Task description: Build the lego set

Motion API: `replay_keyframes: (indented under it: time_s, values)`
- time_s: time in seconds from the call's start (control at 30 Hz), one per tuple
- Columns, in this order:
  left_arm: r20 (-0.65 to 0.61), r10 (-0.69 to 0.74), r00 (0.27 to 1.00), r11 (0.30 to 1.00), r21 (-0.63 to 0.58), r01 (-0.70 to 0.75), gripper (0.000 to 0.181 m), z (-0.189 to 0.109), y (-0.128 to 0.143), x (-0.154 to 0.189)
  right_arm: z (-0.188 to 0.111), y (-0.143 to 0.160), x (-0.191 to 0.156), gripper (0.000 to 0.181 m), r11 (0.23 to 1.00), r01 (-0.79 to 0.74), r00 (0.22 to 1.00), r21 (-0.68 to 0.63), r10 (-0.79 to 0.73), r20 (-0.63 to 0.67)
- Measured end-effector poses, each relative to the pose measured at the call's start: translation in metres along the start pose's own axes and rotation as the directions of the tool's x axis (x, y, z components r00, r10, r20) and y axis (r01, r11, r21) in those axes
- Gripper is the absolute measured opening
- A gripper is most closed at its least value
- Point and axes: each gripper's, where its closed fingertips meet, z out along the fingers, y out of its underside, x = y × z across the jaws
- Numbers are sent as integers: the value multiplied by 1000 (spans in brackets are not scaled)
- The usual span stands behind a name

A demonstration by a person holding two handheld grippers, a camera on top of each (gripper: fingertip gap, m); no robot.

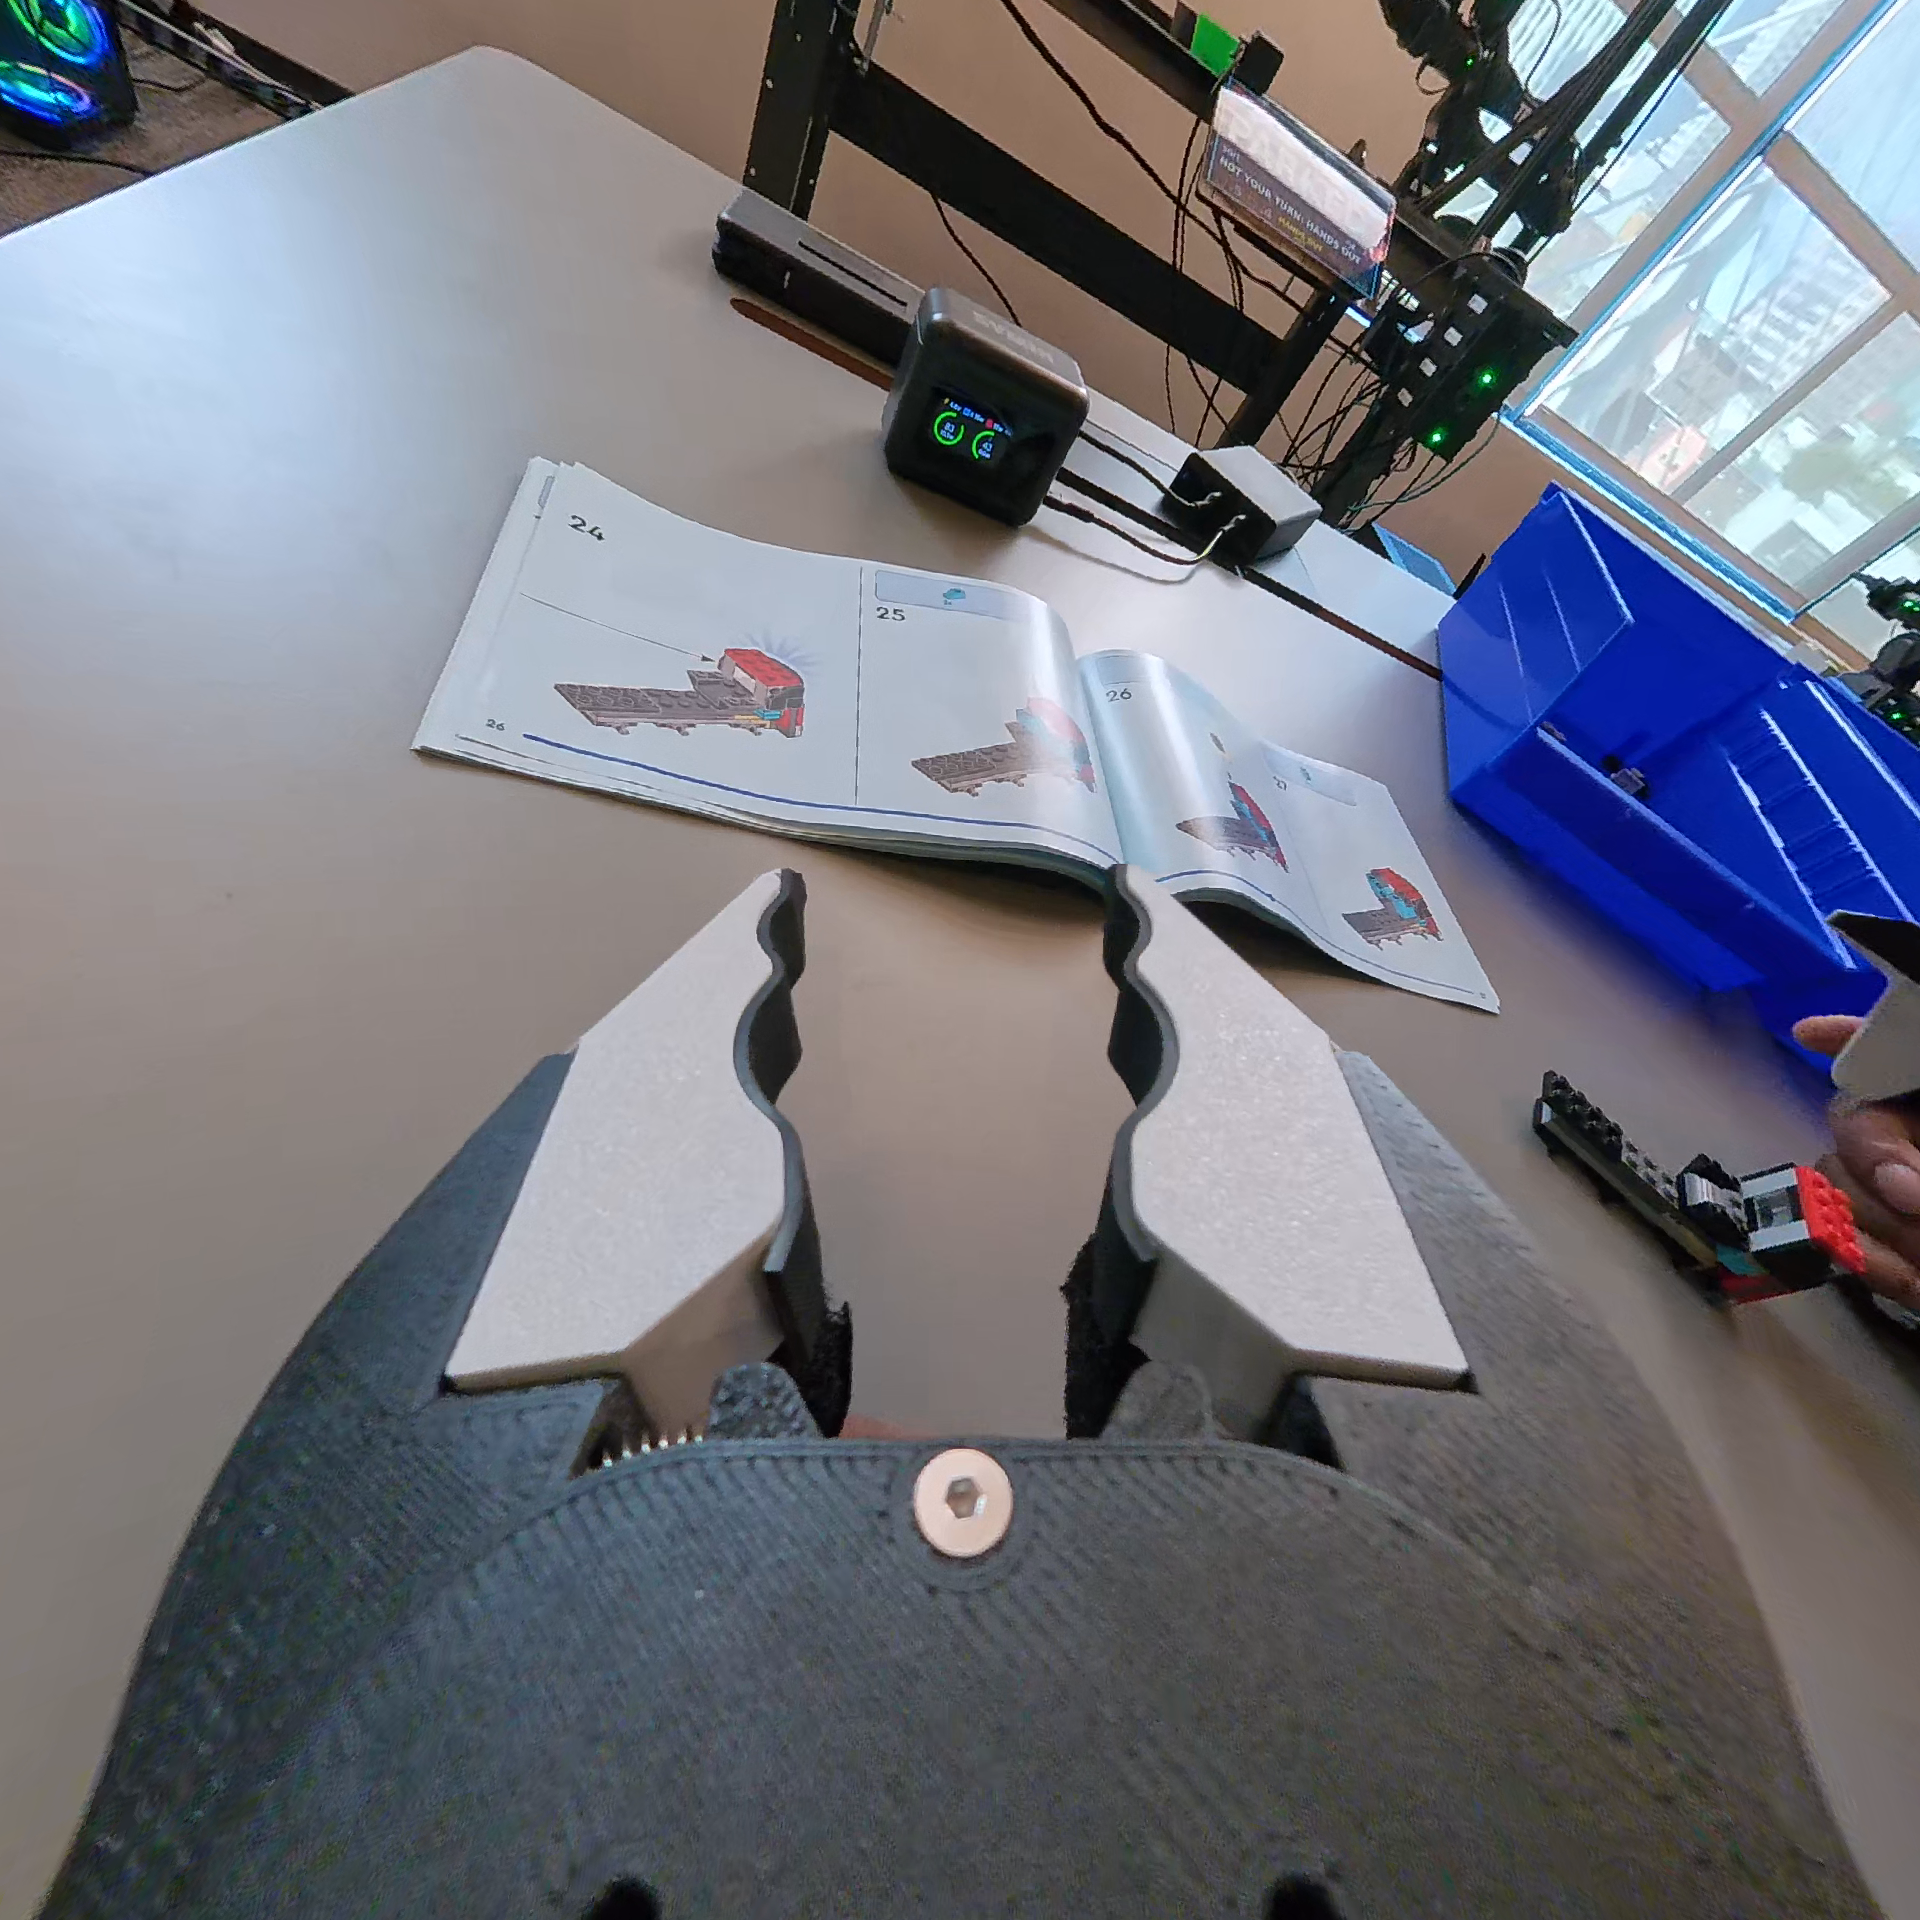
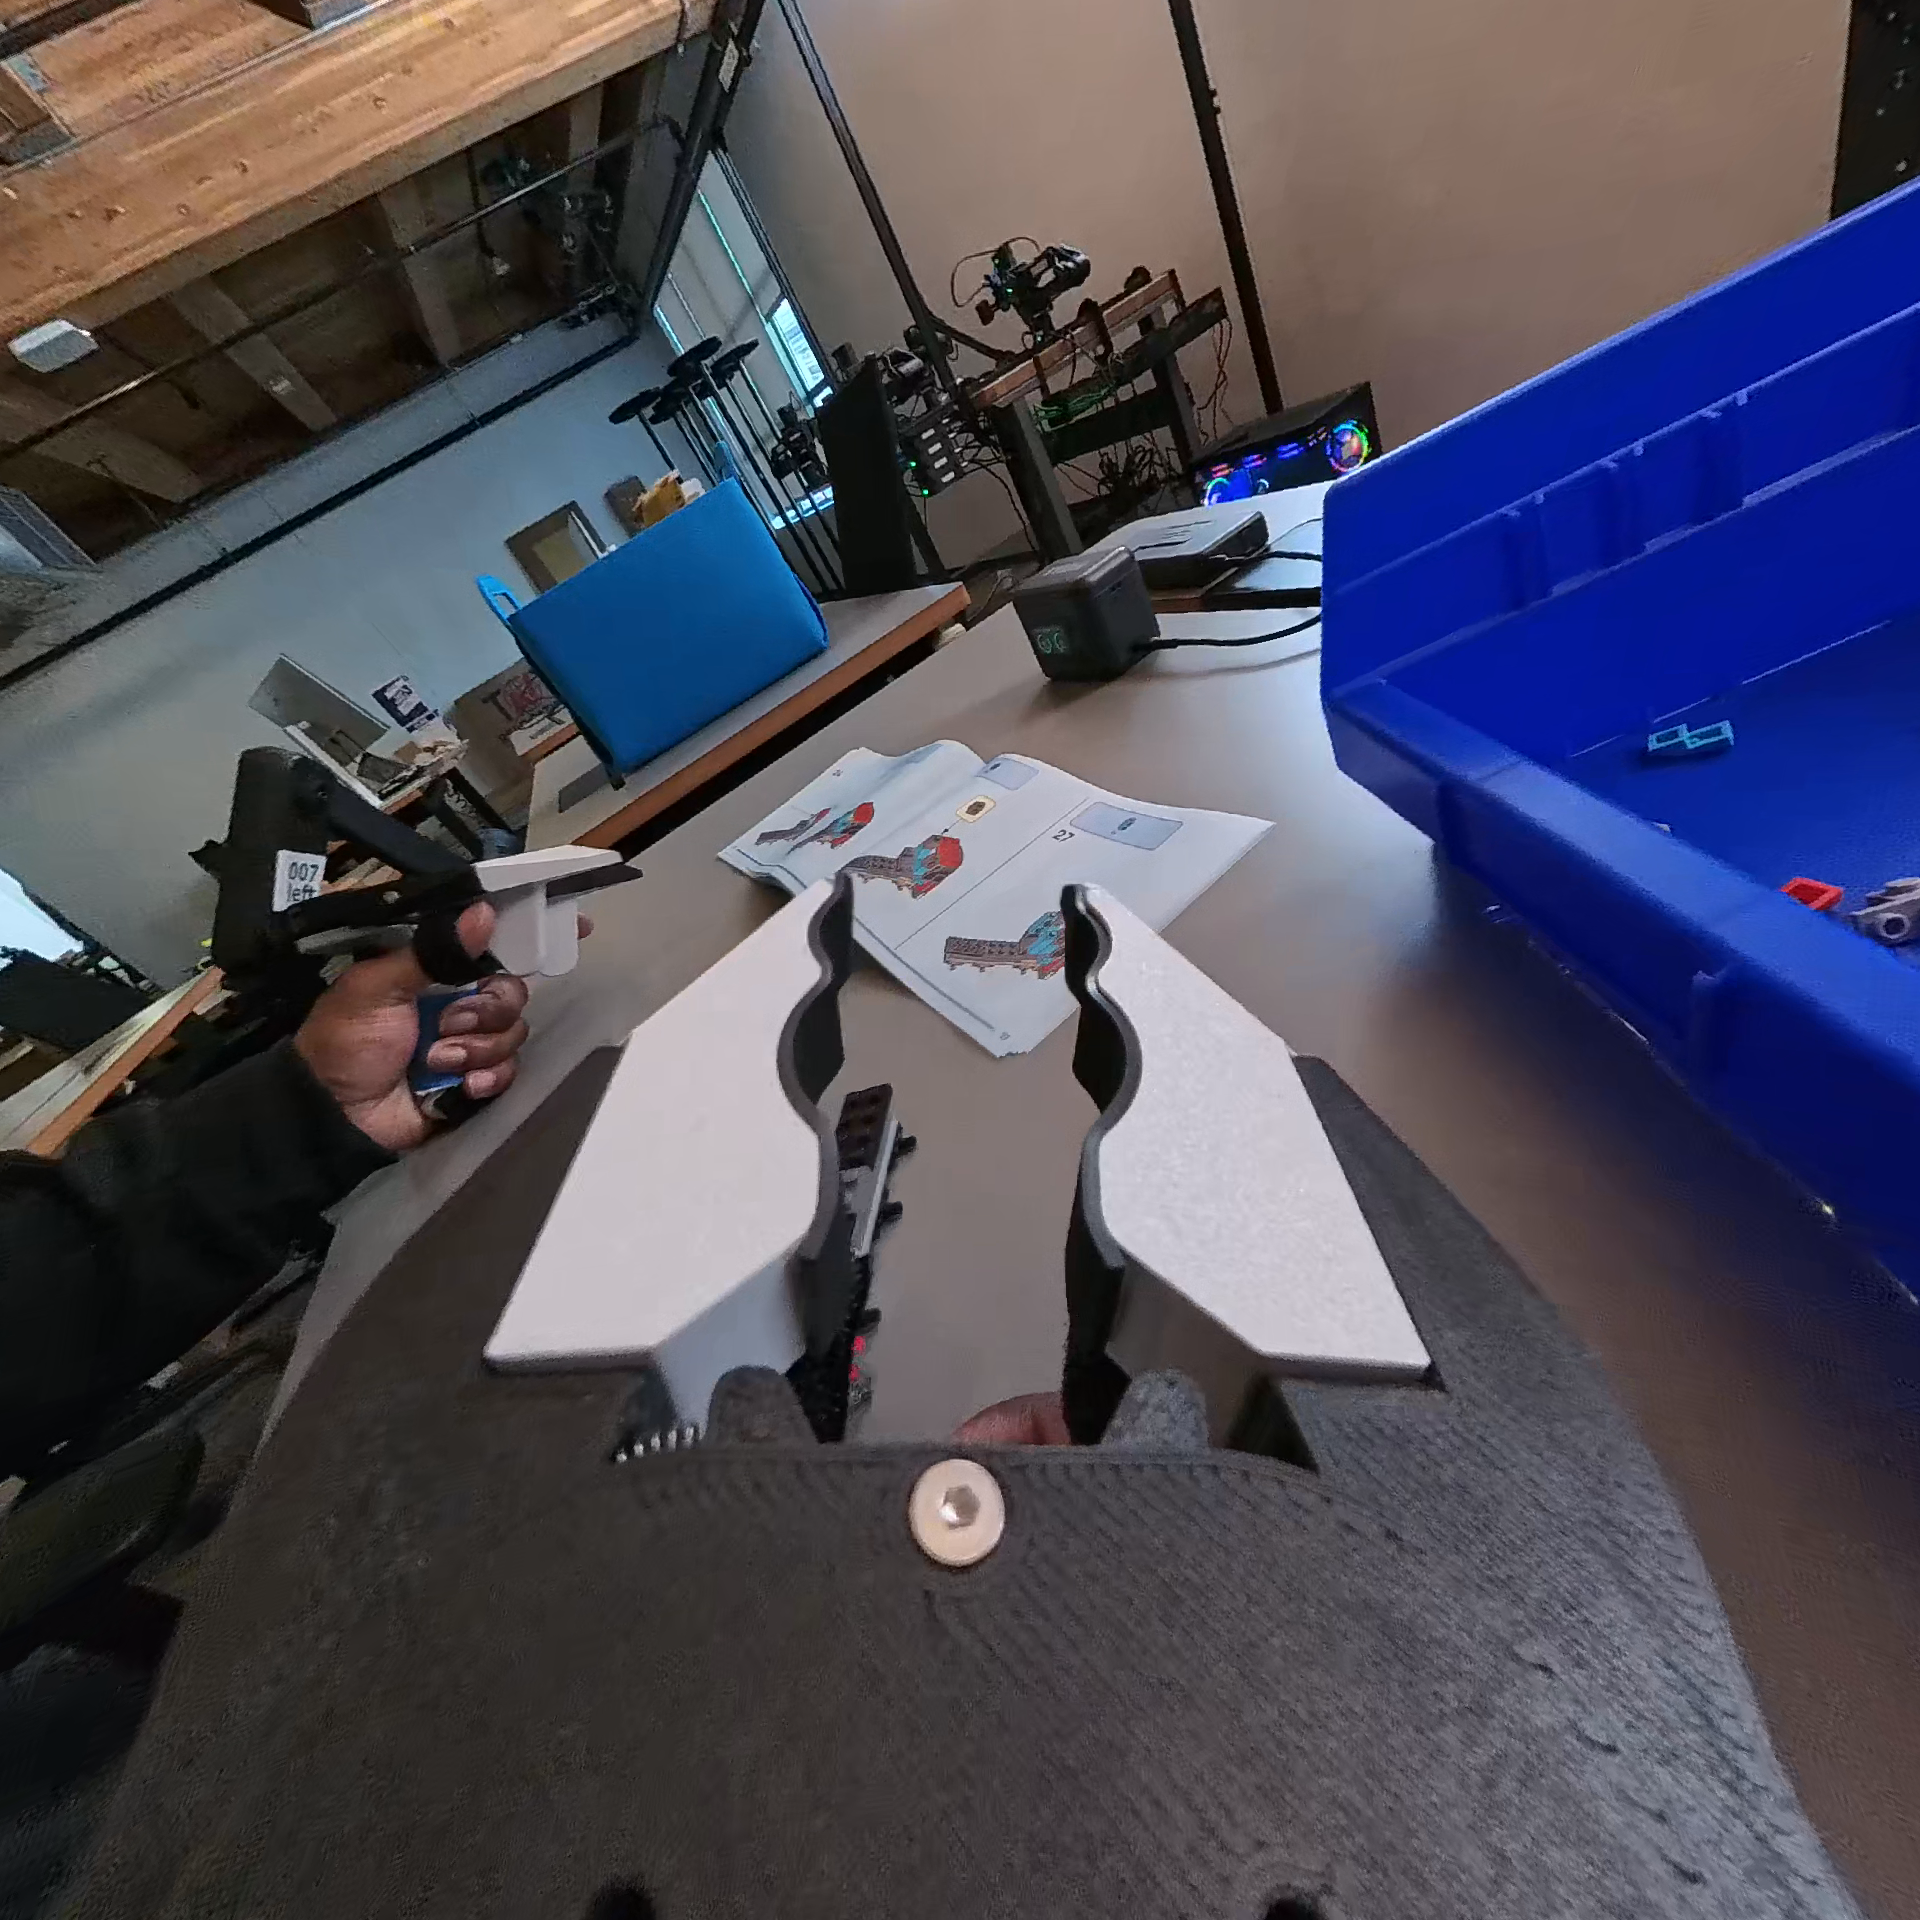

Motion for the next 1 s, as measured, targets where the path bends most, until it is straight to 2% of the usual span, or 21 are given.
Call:
replay_keyframes:
  time_s: [1.0]
  values:
    - [-1,-10,1000,1000,3,10,57,-1,0,-1,2,6,-1,40,999,-10,1000,-38,10,2]
